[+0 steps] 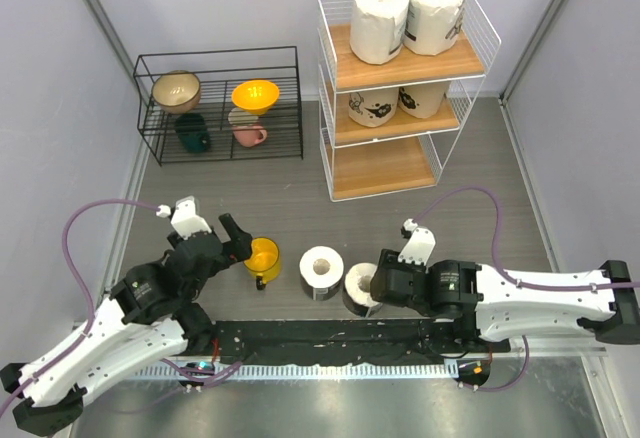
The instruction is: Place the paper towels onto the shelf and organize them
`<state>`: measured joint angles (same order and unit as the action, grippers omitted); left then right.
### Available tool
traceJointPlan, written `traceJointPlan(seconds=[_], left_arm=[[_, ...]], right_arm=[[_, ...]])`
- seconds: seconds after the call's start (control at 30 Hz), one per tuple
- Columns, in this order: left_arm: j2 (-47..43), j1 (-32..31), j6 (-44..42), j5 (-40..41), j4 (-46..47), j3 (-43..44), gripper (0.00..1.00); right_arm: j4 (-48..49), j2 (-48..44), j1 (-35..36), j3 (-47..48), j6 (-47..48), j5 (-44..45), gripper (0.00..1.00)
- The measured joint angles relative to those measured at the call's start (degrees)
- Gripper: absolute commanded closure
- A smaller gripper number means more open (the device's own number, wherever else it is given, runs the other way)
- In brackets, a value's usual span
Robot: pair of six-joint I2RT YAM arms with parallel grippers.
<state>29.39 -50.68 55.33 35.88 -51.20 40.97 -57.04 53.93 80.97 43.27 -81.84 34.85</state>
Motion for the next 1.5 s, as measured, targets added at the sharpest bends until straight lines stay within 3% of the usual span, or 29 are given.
traceJointPlan(seconds=[0.43, 0.53, 0.73, 1.07, 1.2, 1.5], left_arm=[[-0.6, 0.0, 0.0, 0.0, 0.1, -0.5, 0.0], [-0.8, 0.0, 0.0, 0.0, 0.1, -0.6, 0.0], [-0.8, 0.0, 0.0, 0.0, 0.2, -0.6, 0.0], [-0.8, 0.0, 0.0, 0.0, 0.2, -0.6, 0.0], [-1.0, 0.0, 0.0, 0.0, 0.1, -0.6, 0.0], [-0.6, 0.0, 0.0, 0.0, 0.2, -0.6, 0.0]], right_arm=[[4.4, 2.2, 0.0, -3.1, 0.0, -0.5, 0.43], [5.7, 2.2, 0.0, -4.2, -0.7, -0.5, 0.45], [6.7, 1.7, 0.0, -5.2, -1.9, 0.0, 0.59], [5.5, 1.0, -0.3, -5.2, -2.6, 3.9, 0.62], [4.0, 0.0, -4.1, -4.6, -1.3, 7.0, 0.62], [8.2, 4.0, -23.5, 3.1, 14.0, 8.5, 0.62]])
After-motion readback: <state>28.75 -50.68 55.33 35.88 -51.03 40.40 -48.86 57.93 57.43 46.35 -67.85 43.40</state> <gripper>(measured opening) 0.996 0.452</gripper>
